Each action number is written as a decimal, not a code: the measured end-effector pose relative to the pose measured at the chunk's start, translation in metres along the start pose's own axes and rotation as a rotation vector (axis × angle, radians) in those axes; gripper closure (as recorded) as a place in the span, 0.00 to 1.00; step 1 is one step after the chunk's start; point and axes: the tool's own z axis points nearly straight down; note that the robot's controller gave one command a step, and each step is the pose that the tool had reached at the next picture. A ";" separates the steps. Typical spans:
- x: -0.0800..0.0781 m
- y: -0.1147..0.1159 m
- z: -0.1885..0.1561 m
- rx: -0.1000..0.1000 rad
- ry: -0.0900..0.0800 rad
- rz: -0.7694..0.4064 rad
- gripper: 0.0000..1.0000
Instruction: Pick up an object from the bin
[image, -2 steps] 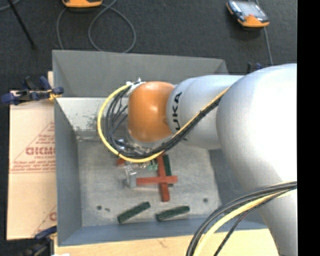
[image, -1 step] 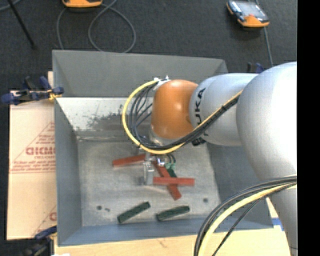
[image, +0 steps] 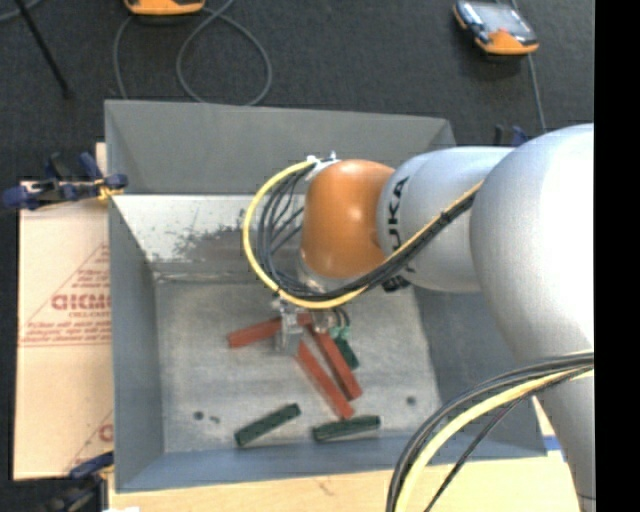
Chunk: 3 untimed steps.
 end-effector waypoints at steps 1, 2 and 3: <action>0.000 -0.024 0.000 0.002 -0.003 -0.572 1.00; -0.010 -0.020 0.000 0.002 -0.001 -1.226 1.00; -0.001 -0.053 -0.044 0.006 -0.003 -1.263 1.00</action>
Offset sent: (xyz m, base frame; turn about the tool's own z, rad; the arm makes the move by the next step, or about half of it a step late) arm 0.0011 -0.0226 -0.0014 -0.5739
